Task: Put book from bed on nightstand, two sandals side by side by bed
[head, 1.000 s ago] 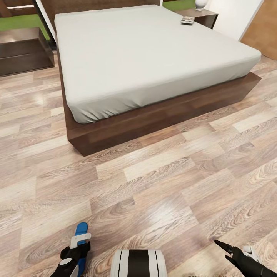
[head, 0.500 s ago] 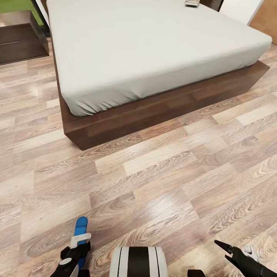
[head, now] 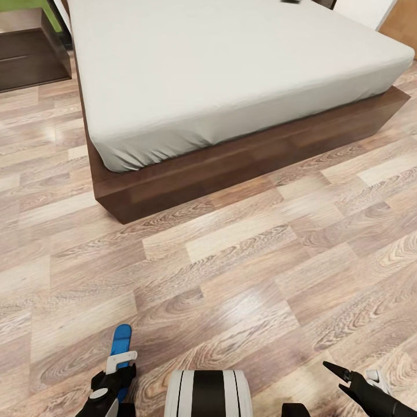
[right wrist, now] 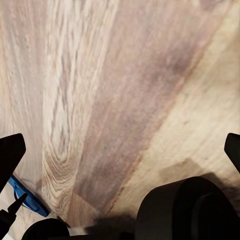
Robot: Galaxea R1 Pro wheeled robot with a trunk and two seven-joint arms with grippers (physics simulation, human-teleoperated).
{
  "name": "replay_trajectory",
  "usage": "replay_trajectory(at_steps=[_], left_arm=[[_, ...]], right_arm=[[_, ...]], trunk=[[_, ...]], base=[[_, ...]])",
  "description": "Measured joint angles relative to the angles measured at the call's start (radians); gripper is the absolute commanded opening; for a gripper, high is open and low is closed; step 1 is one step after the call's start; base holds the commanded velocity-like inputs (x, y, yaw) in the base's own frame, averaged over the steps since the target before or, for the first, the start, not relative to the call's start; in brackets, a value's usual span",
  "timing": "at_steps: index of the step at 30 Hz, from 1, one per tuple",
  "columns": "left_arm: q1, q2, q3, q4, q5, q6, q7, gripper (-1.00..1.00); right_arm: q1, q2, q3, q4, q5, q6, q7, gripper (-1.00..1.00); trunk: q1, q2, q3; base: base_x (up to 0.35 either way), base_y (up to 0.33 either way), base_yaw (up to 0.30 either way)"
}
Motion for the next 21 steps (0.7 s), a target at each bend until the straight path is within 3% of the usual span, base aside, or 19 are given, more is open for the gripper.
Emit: replay_trajectory(at_steps=[12, 17, 21], left_arm=[[0.000, 0.000, 0.001, 0.000, 0.000, 0.000, 0.000, 1.00], [0.000, 0.000, 0.001, 0.000, 0.000, 0.000, 0.000, 1.00], [0.000, 0.000, 0.001, 0.000, 0.000, 0.000, 0.000, 1.00]], right_arm=[[0.000, 0.000, 0.000, 0.000, 0.000, 0.001, 0.000, 1.00], [0.000, 0.000, 0.000, 0.000, 0.000, 0.002, 0.000, 1.00], [0.000, 0.000, 0.000, 0.000, 0.000, 0.003, 0.000, 1.00]], trunk=[[0.000, 0.000, 0.000], [0.002, -0.001, -0.019], [0.002, -0.001, -0.019]], base=[[0.000, 0.000, 0.000], [0.000, 0.000, 0.000], [0.000, 0.000, 0.000]])
